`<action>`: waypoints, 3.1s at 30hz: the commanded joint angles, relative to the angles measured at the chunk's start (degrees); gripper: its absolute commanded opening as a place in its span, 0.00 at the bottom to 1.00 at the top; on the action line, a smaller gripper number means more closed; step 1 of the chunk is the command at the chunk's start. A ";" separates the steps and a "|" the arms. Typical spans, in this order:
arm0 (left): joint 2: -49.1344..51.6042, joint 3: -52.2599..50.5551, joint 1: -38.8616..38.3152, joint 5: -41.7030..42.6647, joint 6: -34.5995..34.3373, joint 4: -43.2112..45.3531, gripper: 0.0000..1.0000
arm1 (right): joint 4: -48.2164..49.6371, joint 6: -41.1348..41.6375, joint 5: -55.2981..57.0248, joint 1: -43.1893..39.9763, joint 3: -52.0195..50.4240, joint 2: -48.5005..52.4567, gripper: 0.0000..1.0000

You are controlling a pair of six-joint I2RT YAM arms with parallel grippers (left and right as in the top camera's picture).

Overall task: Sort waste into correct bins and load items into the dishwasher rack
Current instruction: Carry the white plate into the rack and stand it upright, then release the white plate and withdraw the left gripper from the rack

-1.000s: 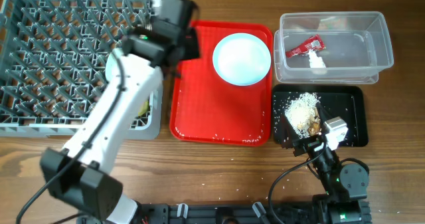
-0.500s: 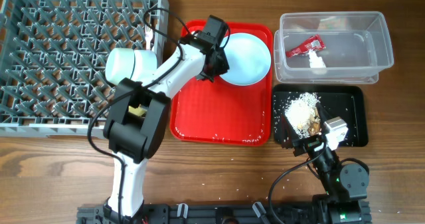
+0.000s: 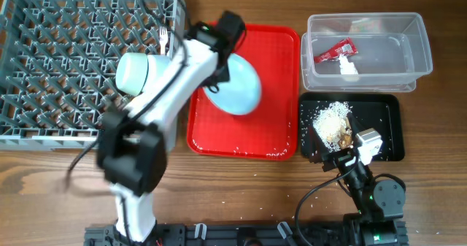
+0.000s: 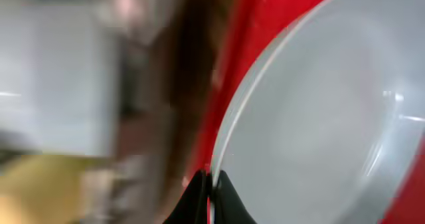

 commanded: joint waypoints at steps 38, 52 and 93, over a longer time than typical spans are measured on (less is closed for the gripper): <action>-13.57 -9.46 31.04 -28.59 58.53 20.02 0.04 | 0.24 -0.37 0.15 -0.13 -0.15 -0.39 1.00; -13.73 -9.46 33.88 -28.59 73.24 33.22 0.04 | 0.24 -0.37 0.15 -0.13 -0.15 -0.39 1.00; -45.05 -9.42 4.24 13.75 16.65 0.94 1.00 | 0.24 -0.37 0.15 -0.13 -0.15 -0.39 1.00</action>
